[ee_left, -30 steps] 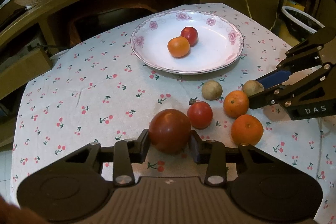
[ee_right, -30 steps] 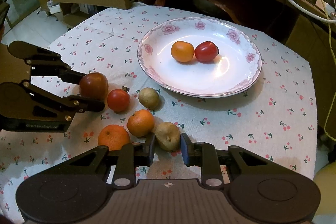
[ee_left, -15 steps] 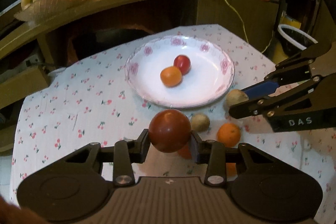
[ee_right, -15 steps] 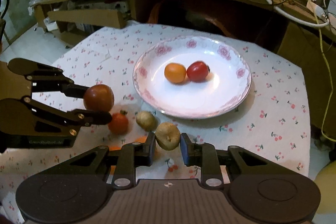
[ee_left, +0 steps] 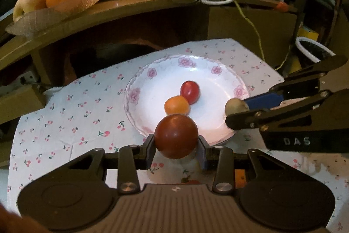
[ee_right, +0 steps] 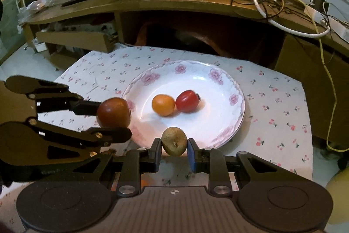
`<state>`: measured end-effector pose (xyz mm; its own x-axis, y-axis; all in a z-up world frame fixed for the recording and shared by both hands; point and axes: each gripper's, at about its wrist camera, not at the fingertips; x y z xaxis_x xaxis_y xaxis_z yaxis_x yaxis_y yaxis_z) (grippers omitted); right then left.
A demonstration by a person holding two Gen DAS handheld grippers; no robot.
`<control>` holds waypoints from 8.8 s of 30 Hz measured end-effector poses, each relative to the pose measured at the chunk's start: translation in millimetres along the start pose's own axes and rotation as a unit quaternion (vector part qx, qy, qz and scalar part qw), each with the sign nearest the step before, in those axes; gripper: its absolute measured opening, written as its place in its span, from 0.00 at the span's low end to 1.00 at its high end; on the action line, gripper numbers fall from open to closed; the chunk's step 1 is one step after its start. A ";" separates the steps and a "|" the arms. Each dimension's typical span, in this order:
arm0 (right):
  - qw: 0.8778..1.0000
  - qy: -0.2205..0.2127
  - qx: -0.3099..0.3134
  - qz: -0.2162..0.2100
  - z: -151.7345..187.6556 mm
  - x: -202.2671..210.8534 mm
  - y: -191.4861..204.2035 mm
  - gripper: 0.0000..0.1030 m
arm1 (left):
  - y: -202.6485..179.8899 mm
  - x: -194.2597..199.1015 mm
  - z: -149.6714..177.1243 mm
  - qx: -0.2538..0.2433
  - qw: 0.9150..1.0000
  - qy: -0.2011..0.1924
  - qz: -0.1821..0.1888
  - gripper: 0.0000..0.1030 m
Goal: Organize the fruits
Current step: 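Carry the tomato and kiwi into the white plate and open both tools, then grasp an orange with the left tool while the right tool grasps another orange, then carry both oranges into the white plate and open both tools, then move the left tool to the last red tomato while the right tool approaches a brown kiwi, then grasp the red tomato with the left tool while the right tool grasps the brown kiwi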
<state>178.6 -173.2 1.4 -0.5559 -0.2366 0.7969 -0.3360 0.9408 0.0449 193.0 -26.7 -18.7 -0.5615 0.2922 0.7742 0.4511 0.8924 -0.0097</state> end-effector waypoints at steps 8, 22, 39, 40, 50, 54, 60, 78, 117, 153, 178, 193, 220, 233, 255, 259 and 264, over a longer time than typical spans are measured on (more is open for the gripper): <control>1.000 0.005 -0.006 0.003 -5.4 -18.5 -1.6 0.25 | 8.3 -5.9 -6.5 0.015 1.000 -0.004 0.002 0.43; 1.000 -0.004 -0.026 0.004 -5.4 -18.9 -10.1 0.28 | 10.0 -1.1 -9.8 0.021 1.000 -0.015 -0.004 0.45; 0.999 -0.015 -0.031 -0.001 0.0 0.7 -13.2 0.30 | 6.3 15.1 -5.8 0.009 1.000 -0.020 -0.005 0.46; 0.999 -0.015 -0.030 -0.002 0.8 1.6 -13.0 0.30 | 5.3 15.7 -5.3 0.007 1.000 -0.019 -0.005 0.46; 0.999 -0.009 -0.029 -0.011 10.6 9.1 -11.1 0.30 | -3.5 25.0 1.9 -0.009 1.000 -0.012 0.006 0.46; 1.000 -0.005 -0.023 -0.019 16.8 13.3 -6.9 0.30 | -8.2 29.4 6.7 -0.020 1.000 -0.008 0.009 0.46; 0.999 0.006 -0.014 -0.030 23.3 15.5 -4.3 0.30 | -9.0 33.1 14.9 -0.028 0.999 0.000 0.018 0.46; 0.998 0.035 0.001 -0.043 33.2 10.3 -3.6 0.31 | -47.6 29.4 48.3 -0.089 0.990 0.064 0.093 0.46; 0.993 0.080 0.050 -0.077 33.9 -12.9 31.8 0.32 | -21.8 23.0 60.6 -0.081 0.993 0.082 0.036 0.40; 0.999 0.028 0.009 -0.038 5.6 1.8 12.8 0.29 | -12.4 26.7 0.1 -0.058 0.998 0.007 -0.009 0.39; 1.000 0.009 -0.019 0.006 -7.7 -23.6 -11.6 0.30 | 5.3 -7.8 -13.3 -0.033 0.999 0.009 -0.034 0.40; 0.999 -0.016 -0.023 0.019 -6.0 -9.2 -15.8 0.31 | 4.7 12.7 -9.8 -0.027 0.999 -0.002 -0.018 0.40; 0.997 0.047 0.020 -0.058 15.1 -32.7 36.7 0.33 | 7.4 32.5 39.8 -0.083 0.995 0.055 0.024 0.42; 0.998 0.055 -0.003 -0.036 24.1 -17.1 12.3 0.24 | -11.2 2.7 35.4 -0.076 0.995 0.053 0.025 0.42; 0.997 0.068 0.022 -0.035 65.0 19.0 5.9 0.24 | -46.4 27.5 65.9 -0.058 0.996 0.070 0.015 0.32; 0.997 0.072 0.032 -0.025 75.9 20.8 12.3 0.25 | -50.2 29.1 70.0 -0.069 0.996 0.063 0.011 0.33; 0.996 0.074 0.035 -0.022 74.3 21.0 15.0 0.26 | -48.6 30.0 72.0 -0.059 0.996 0.068 0.006 0.39</control>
<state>105.4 -182.2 -26.0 -0.4231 -0.2332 0.8756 -0.4123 0.9100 0.0432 104.3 -36.5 -40.6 -0.4607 0.2461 0.8527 0.5400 0.8402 0.0493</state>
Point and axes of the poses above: each gripper's, at about its wrist camera, not at the fingertips, and x roughly against the way its jaws point, y to its left, z to its underside, and after that the axes turned 4 degrees about y, right-handed
